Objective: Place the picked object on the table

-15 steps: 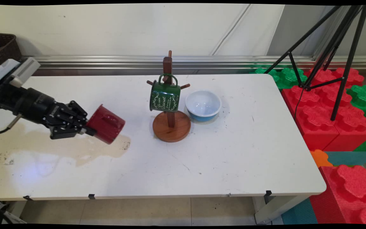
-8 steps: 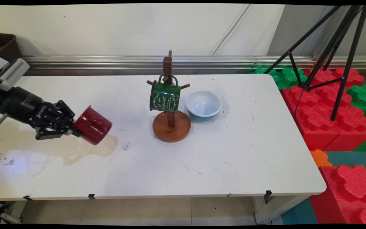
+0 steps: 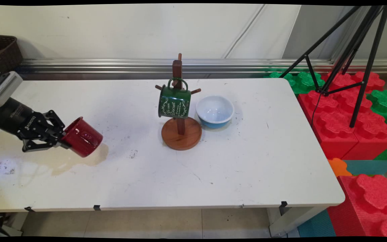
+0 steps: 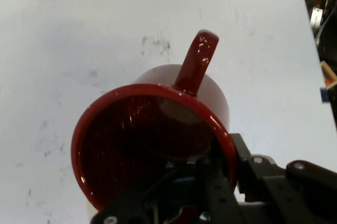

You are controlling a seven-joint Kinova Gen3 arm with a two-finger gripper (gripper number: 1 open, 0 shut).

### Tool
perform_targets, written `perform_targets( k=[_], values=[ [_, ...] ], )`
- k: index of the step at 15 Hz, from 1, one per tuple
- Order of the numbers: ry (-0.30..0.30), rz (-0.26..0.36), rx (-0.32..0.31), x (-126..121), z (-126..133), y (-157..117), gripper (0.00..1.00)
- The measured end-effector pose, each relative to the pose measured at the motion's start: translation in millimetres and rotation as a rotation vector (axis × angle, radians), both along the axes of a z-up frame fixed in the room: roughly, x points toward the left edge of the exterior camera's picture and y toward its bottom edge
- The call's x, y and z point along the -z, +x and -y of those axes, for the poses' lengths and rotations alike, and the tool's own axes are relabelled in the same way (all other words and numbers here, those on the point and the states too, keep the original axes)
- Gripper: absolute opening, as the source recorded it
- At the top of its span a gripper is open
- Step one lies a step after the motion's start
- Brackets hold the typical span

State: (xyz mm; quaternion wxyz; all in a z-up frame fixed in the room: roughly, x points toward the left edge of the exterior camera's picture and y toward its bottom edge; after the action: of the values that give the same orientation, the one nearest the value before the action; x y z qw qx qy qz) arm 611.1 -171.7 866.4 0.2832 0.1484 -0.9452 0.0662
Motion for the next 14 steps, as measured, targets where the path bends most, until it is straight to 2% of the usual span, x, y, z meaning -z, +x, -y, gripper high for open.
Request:
perform_targets(
  k=[5, 14],
  values=[
    [-0.008, 0.067, 0.018, 6, -4, 4, 0.0],
    [-0.062, 0.171, 0.118, 21, -2, -7, 0.0]
  ],
)
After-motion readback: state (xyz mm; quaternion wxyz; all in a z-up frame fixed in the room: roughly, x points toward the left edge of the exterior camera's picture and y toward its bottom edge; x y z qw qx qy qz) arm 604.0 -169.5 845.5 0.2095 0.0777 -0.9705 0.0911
